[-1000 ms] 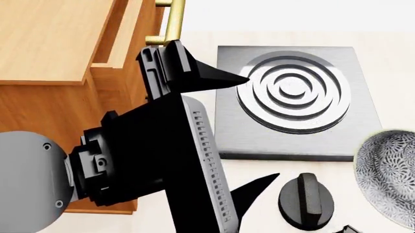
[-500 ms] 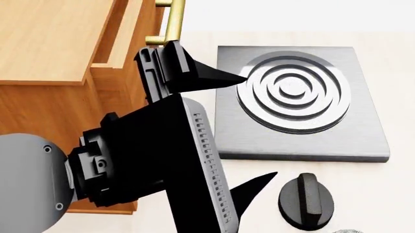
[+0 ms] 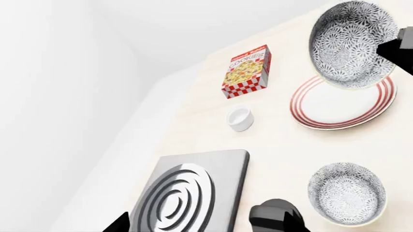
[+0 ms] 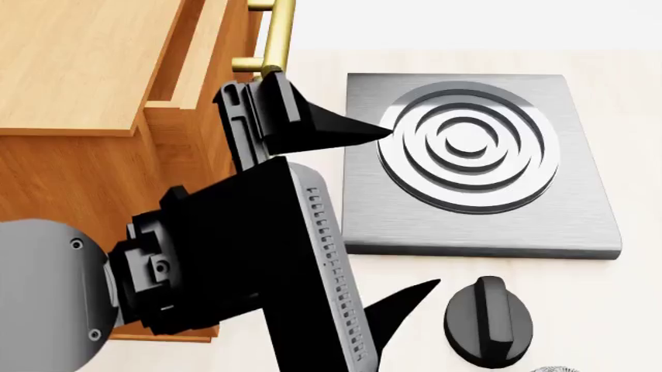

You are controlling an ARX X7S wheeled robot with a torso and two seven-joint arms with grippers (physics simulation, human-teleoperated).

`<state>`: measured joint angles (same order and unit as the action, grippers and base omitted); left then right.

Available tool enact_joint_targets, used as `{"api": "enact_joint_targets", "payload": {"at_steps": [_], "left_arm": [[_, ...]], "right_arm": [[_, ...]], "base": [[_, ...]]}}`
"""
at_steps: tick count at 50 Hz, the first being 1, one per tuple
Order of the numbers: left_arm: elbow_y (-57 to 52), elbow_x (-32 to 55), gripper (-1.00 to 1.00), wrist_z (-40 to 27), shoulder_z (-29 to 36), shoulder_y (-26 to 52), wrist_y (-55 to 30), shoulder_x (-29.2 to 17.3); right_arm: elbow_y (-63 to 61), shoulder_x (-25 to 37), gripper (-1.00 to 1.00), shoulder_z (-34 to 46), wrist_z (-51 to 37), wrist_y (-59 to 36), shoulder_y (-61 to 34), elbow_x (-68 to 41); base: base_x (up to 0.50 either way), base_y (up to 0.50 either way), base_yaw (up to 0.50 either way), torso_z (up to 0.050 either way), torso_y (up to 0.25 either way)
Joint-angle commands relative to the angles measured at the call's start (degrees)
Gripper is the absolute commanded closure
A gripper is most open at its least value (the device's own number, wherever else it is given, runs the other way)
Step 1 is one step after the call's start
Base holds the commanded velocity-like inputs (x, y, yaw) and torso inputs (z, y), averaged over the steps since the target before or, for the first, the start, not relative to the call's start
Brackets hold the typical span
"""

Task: Pick the akita bowl on the wooden cabinet and place it on the plate.

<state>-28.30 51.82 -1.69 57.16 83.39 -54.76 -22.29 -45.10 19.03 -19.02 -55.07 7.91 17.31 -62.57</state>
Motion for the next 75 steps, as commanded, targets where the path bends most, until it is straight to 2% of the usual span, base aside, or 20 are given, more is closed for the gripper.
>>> {"api": "enact_joint_targets", "payload": {"at_steps": [1,9,16,46,59,75], "left_arm": [[0.1,-0.2,-1.0,0.0,0.3,-0.4,0.5,-0.1],[0.2,-0.6,-1.0,0.2,0.7,-0.7,1.1,-0.1],[0.4,-0.9,-1.0,0.5,1.2,-0.6,1.1,-0.1],[1.0,-1.3,-1.0,0.8,1.8,-1.6,2.6,0.0],[1.5,-1.9,-1.0,1.1,2.4,-2.0,3.5,0.3],[1.0,-1.5,-1.0,0.5,2.3,-2.2,3.5,-0.1]], "right_arm": [[1.9,-2.4,1.0,-1.6,3.8,4.3,0.6,-7.4],[4.1,-2.2,1.0,-0.6,9.1,5.4,-0.1,-16.2],[3.7,-1.5,1.0,0.1,8.3,4.6,-0.9,-15.3],[2.4,3.7,1.0,-6.4,4.7,6.5,-1.7,-19.3],[7.9,4.4,1.0,-5.6,5.0,6.0,-4.0,-19.9],[9.7,7.5,1.0,-8.8,2.7,6.2,-4.9,-20.9]], "base": [[0.0,0.0,0.0,0.0,0.0],[0.0,0.0,0.0,0.0,0.0],[0.0,0.0,0.0,0.0,0.0],[0.0,0.0,0.0,0.0,0.0],[0.0,0.0,0.0,0.0,0.001],[0.0,0.0,0.0,0.0,0.0]]}}
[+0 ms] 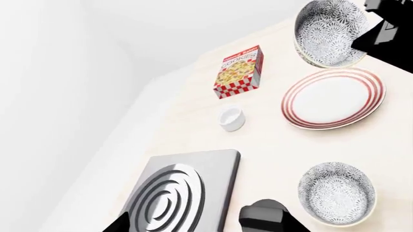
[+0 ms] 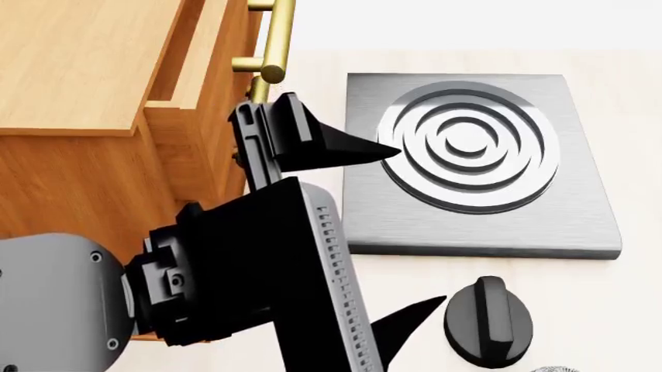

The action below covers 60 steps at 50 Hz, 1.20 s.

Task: Pick the akita bowl on the wooden cabinet and place it on the plate.

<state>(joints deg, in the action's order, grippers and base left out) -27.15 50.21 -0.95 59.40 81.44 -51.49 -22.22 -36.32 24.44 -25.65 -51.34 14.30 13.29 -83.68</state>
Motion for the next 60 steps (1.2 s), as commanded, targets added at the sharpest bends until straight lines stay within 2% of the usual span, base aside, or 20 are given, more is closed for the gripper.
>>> {"api": "enact_joint_targets", "payload": {"at_steps": [1,8,42,52,60], "left_arm": [[-0.2,0.0,-1.0,-0.2,0.2,-0.3,0.3,-0.2],[-0.1,0.2,-1.0,-0.2,0.0,-0.3,0.2,-0.4],[0.1,-0.2,-1.0,-0.2,0.8,-0.9,1.1,-0.5],[0.0,-0.1,-1.0,-0.2,0.9,-1.1,1.2,-0.9],[0.3,-0.2,-1.0,0.0,0.9,-1.2,1.6,-1.1]], "right_arm": [[1.3,2.2,1.0,-2.2,-1.0,-0.2,-1.0,0.4],[2.4,3.5,1.0,-4.6,-1.3,0.0,-0.3,-1.4],[9.0,0.8,1.0,-6.9,3.6,1.3,1.6,-5.0],[8.5,4.5,1.0,-5.1,0.6,-0.5,-2.3,-4.0],[13.6,7.2,1.0,-1.4,-1.1,-2.6,-6.5,-1.0]], "base": [[0.0,0.0,0.0,0.0,0.0],[0.0,0.0,0.0,0.0,0.0],[0.0,0.0,0.0,0.0,0.0],[0.0,0.0,0.0,0.0,0.0],[0.0,0.0,0.0,0.0,0.001]]}}
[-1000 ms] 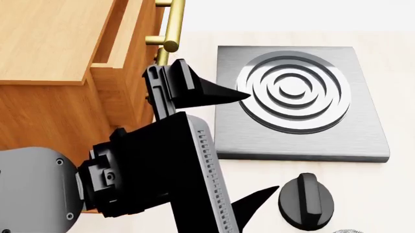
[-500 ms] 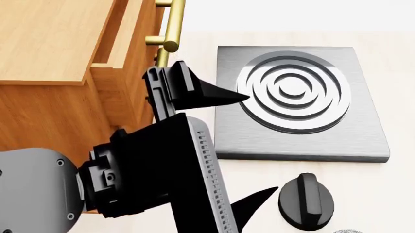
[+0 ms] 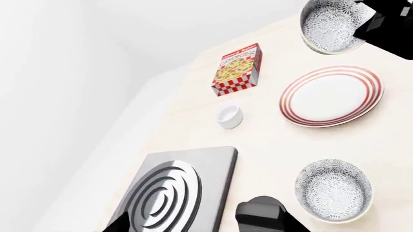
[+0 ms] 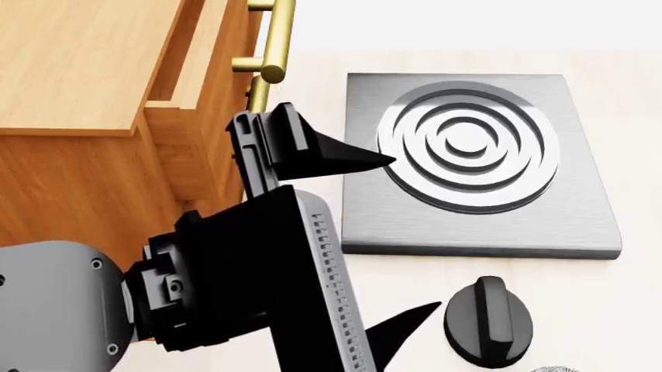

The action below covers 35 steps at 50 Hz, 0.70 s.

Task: Pick the akita bowl on the wooden cabinet and place it on the plate.

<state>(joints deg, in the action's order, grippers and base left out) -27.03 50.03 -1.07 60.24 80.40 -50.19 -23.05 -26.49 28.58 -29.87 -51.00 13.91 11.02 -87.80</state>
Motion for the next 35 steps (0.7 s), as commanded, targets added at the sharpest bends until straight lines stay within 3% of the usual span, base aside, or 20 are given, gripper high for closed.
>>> {"api": "enact_joint_targets", "payload": {"at_steps": [1,21,35], "left_arm": [[0.1,0.0,-1.0,0.1,0.1,-0.1,0.3,-0.3],[0.5,-0.3,-1.0,0.3,0.5,-0.1,0.6,-0.2],[1.1,-0.6,-1.0,0.5,0.9,-0.4,1.2,-0.1]], "right_arm": [[4.8,3.2,1.0,3.6,-1.0,-2.7,-4.8,3.0],[9.4,6.4,1.0,8.1,-2.4,-5.9,-11.0,4.8],[7.3,5.3,1.0,6.4,-4.0,-6.0,-11.5,-1.1]], "base": [[0.0,0.0,0.0,0.0,0.0],[0.0,0.0,0.0,0.001,0.0],[0.0,0.0,0.0,0.0,0.001]]}}
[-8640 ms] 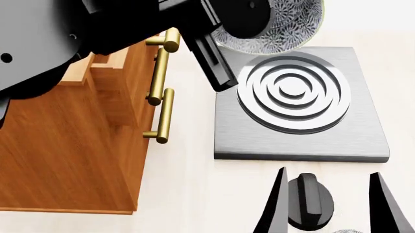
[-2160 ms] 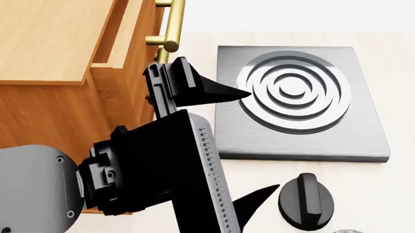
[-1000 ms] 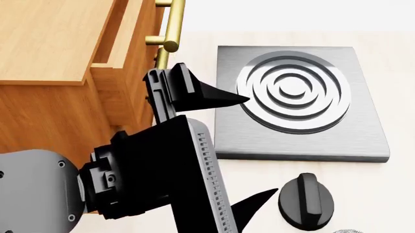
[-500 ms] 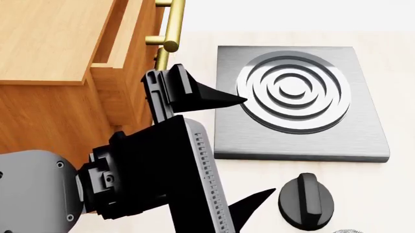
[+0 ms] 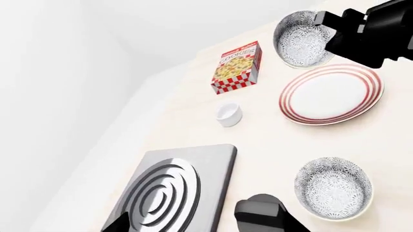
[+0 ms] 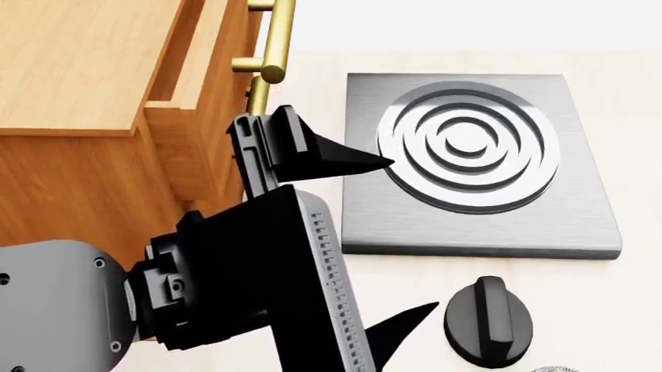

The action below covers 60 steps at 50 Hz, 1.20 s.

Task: Pick the akita bowl on the wooden cabinet and place it on the plate.

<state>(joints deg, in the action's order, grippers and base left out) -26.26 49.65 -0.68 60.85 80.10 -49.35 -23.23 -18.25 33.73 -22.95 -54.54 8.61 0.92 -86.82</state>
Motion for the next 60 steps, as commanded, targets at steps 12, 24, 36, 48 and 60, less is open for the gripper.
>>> {"api": "enact_joint_targets", "payload": {"at_steps": [12,24,36,48,60], "left_arm": [[0.4,-0.4,-1.0,0.0,0.5,-0.5,0.7,-0.1],[0.5,-0.5,-1.0,0.1,0.7,-0.4,0.8,0.0],[0.8,-0.5,-1.0,0.3,0.8,-0.3,0.9,0.1],[0.8,-0.7,-1.0,0.2,1.0,-0.6,1.2,-0.1],[0.8,-0.9,-1.0,0.2,1.4,-1.1,1.7,-0.3]], "right_arm": [[-2.3,-0.2,1.0,-1.5,0.4,-0.3,-1.6,-3.3],[-0.7,-1.2,1.0,-2.5,2.0,0.1,-0.9,-4.7],[0.3,-1.7,1.0,-3.7,2.4,0.5,0.1,-5.5],[2.1,-2.7,1.0,-5.2,3.8,1.1,1.5,-6.2],[4.6,-3.6,1.0,-4.9,4.9,1.2,1.5,-6.3]], "base": [[0.0,0.0,0.0,0.0,0.0],[0.0,0.0,0.0,0.0,0.0],[0.0,0.0,0.0,0.0,0.001],[0.0,0.0,0.0,0.001,0.0],[0.0,0.0,0.0,0.0,0.001]]}}
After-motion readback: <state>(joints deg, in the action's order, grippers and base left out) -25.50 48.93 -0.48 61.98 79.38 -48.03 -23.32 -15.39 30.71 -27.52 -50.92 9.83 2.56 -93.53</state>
